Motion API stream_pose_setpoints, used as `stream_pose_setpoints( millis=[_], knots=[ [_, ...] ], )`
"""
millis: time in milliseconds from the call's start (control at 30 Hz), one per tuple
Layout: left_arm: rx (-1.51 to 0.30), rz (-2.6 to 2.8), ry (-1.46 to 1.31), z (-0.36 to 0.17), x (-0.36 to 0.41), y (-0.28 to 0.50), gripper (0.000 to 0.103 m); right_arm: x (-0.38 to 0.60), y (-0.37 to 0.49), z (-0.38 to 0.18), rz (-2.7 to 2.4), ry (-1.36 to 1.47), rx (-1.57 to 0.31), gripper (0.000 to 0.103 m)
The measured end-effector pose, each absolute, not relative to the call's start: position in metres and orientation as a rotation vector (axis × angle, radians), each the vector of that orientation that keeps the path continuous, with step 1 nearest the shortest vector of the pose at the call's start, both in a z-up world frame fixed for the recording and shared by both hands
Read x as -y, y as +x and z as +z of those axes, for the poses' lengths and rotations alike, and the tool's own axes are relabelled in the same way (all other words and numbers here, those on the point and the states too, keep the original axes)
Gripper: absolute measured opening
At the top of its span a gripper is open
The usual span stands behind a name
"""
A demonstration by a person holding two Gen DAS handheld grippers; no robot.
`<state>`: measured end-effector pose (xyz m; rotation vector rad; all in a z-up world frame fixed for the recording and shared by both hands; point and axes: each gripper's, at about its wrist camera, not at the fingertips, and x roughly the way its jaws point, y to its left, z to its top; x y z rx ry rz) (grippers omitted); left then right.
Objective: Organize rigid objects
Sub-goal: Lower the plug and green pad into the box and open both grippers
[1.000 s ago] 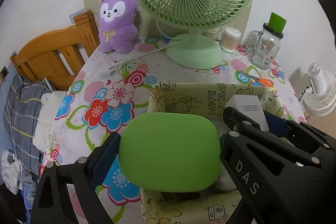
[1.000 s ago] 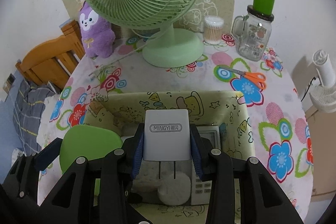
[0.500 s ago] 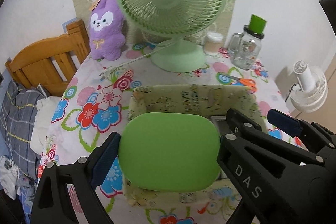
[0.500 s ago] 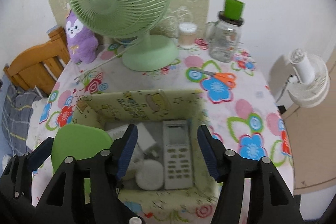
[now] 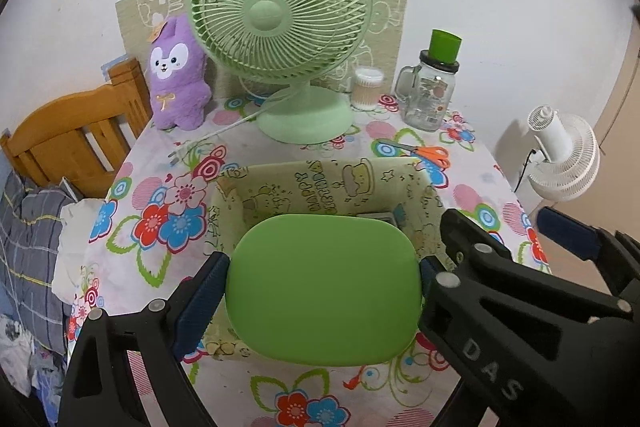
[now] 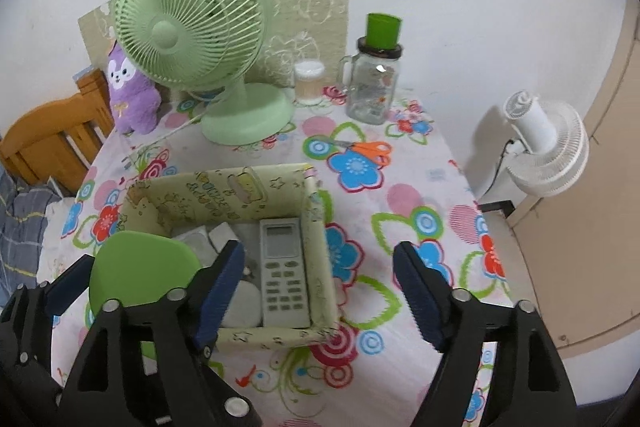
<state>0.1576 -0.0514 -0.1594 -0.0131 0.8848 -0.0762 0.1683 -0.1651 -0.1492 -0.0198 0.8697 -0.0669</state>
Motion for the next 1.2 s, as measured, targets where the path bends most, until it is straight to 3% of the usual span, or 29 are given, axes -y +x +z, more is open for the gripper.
stream_pose_setpoints(
  millis=[1200],
  knots=[
    [-1.019,-0.132,0.023,-0.21,0.082,0.206,0.096,0.193,0.206,-0.192,-0.155,0.031,-0.966,0.09]
  ],
)
